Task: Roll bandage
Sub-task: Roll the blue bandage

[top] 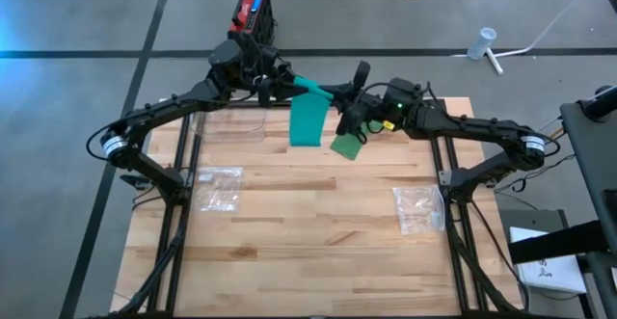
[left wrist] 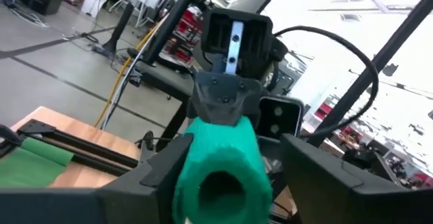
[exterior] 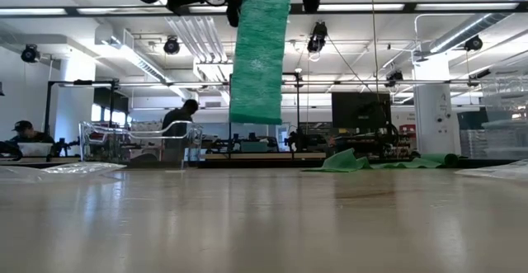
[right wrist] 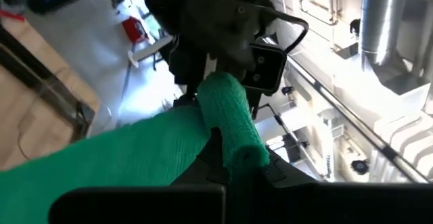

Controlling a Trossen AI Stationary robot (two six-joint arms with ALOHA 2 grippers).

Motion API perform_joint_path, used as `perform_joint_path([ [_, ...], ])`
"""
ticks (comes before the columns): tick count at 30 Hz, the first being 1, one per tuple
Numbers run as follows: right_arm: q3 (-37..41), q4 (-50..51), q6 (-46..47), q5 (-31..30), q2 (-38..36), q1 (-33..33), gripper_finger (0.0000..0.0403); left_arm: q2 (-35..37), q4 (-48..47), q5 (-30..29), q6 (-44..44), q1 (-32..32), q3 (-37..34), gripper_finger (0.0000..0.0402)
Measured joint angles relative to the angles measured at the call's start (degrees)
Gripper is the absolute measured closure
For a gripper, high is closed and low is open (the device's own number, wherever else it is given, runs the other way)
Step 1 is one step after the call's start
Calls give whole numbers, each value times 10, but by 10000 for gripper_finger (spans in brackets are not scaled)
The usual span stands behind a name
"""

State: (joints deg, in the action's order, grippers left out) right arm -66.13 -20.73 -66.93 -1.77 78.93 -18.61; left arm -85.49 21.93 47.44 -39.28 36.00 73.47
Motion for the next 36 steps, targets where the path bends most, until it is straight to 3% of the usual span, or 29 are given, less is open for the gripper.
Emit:
perform_joint_path([
  [10,-6,-10,-63,-29,26,11,399,0,-5,5,-19,0,0,148],
  [14,-6,-10,-63,-28,26,12,392,0,-6,14,-15,0,0,153],
  [19,-6,-10,-60,-26,25,12,376,0,-11,14,20,0,-1,216],
  [23,-6,-7,-45,-24,26,12,374,0,-31,21,64,0,-1,306],
  [26,-6,-4,30,-25,25,12,362,0,-36,25,98,0,-1,376],
  [30,-6,12,162,-30,20,14,312,1,-36,37,138,3,-1,377],
  [36,-12,45,291,-38,9,17,206,12,-40,59,197,5,-1,392],
])
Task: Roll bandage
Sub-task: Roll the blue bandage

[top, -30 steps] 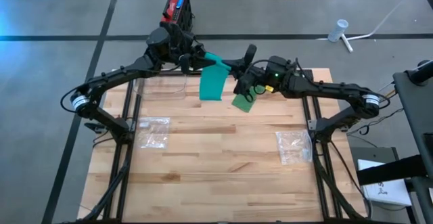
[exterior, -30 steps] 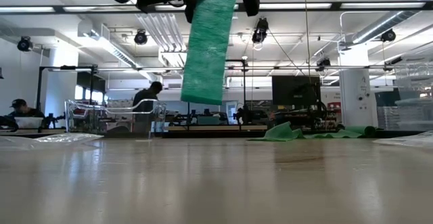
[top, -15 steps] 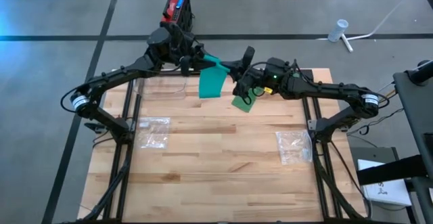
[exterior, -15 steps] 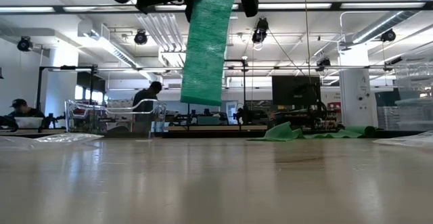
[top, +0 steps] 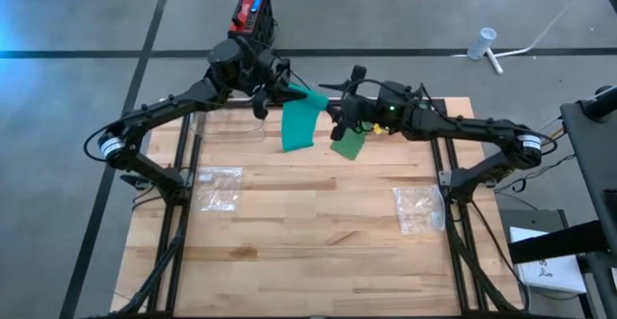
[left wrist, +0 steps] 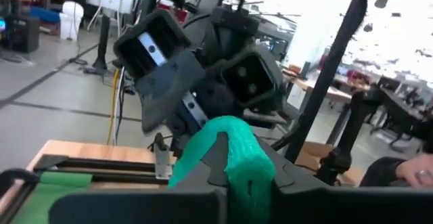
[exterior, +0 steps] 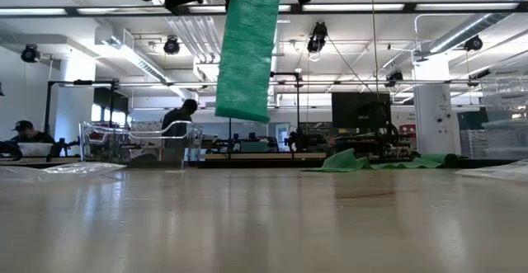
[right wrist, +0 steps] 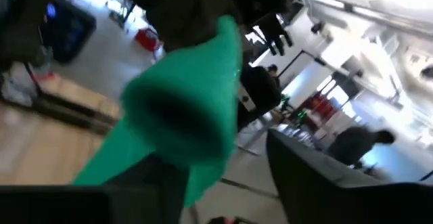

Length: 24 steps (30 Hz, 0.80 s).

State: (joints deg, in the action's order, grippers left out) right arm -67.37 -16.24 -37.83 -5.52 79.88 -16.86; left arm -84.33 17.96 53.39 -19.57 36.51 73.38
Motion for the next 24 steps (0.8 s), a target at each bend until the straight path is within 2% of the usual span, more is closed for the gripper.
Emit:
perform_joint_path([
  [7,-17,7,98,70,-11,0,108,11,-11,-12,77,0,0,394],
  [10,-36,66,112,88,-9,0,86,11,-14,-16,95,0,0,394],
  [14,-59,140,126,90,12,1,71,11,-14,-19,118,2,0,395],
  [24,-91,132,160,90,-7,0,82,11,-19,-18,205,15,0,395],
])
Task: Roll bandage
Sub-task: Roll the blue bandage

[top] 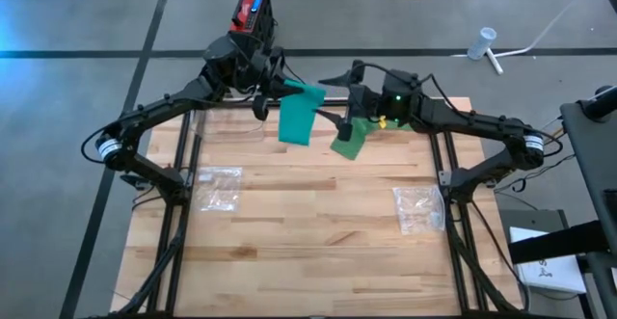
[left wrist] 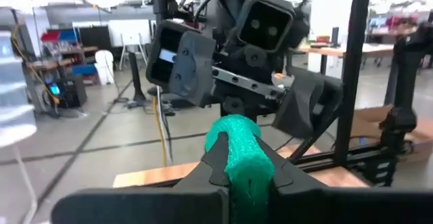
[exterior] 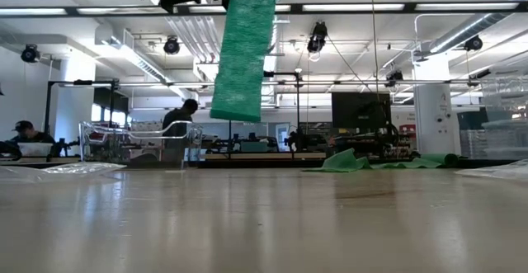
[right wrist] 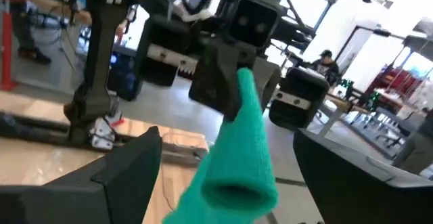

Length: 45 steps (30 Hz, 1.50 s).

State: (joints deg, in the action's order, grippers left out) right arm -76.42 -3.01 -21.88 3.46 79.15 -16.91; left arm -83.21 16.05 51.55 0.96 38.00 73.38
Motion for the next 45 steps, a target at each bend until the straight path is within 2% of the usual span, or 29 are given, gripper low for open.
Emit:
perform_joint_path([
  [3,-1,-2,18,0,4,0,91,0,-4,10,48,-1,0,395],
  [7,0,-2,34,0,8,0,111,0,-8,65,95,0,0,395],
  [12,0,-1,46,2,8,0,153,3,-8,73,121,0,0,395],
  [20,1,7,-2,-4,22,2,251,4,-8,74,121,0,0,395],
  [26,-7,8,-22,-5,24,2,343,4,-6,71,120,0,0,394],
  [28,-9,10,-29,-10,24,1,377,5,-6,42,119,0,0,394],
  [30,-10,7,-33,-14,24,0,392,7,-5,11,114,1,0,389],
  [32,-10,-1,-30,-30,23,3,390,9,-5,3,97,9,0,370],
  [35,-2,-25,-37,-52,21,8,391,12,-6,2,70,23,0,319],
  [41,10,-66,-46,-47,18,8,397,12,-23,4,63,38,0,196],
  [45,14,-73,-47,-37,19,8,397,10,-38,4,76,38,0,131],
])
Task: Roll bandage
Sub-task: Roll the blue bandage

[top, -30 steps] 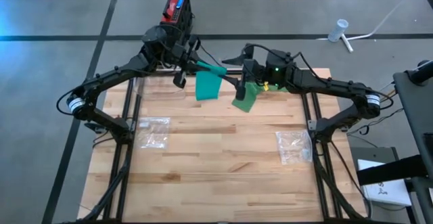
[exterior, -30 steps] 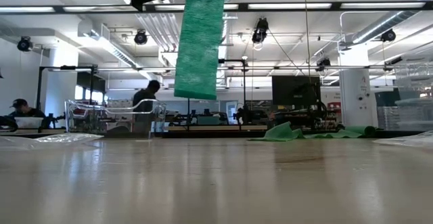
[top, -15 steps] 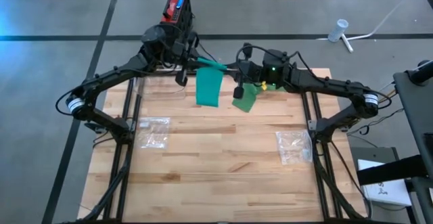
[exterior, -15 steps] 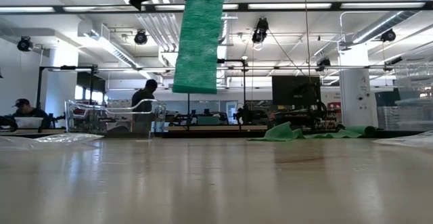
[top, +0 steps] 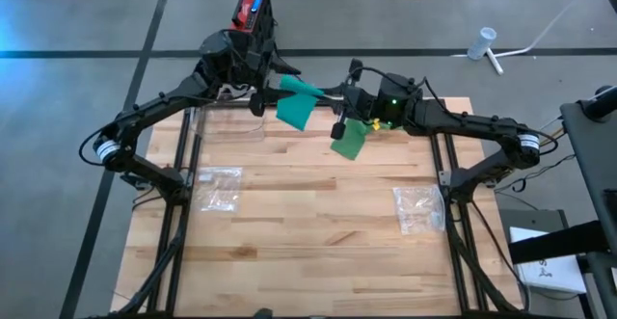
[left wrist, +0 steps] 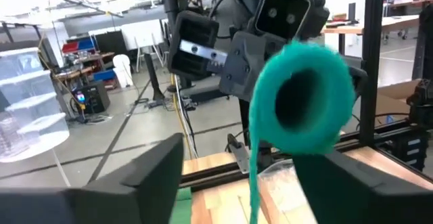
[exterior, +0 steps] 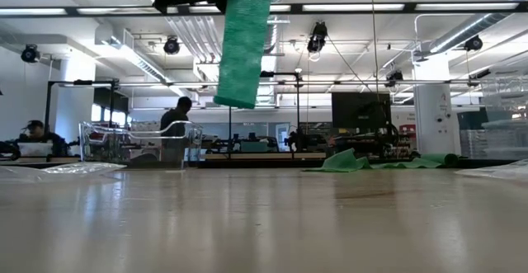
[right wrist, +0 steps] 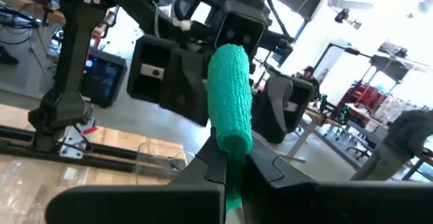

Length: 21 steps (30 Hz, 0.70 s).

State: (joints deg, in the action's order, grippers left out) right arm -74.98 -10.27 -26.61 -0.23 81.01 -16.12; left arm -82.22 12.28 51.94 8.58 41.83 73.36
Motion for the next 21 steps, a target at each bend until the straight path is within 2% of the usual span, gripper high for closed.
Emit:
perform_joint_path([
  [4,0,-8,-3,6,0,-2,397,-4,-2,0,1,0,0,93],
  [8,1,-13,-21,6,0,-2,397,-4,-5,0,-3,-2,0,84],
  [14,1,-13,-46,-1,0,-4,397,-4,-9,1,-43,-7,0,122],
  [17,1,-12,-83,-27,0,-4,397,-4,-9,2,-82,-6,0,146],
  [21,1,-15,-137,-30,2,-4,398,-4,-10,14,-109,-6,0,158],
])
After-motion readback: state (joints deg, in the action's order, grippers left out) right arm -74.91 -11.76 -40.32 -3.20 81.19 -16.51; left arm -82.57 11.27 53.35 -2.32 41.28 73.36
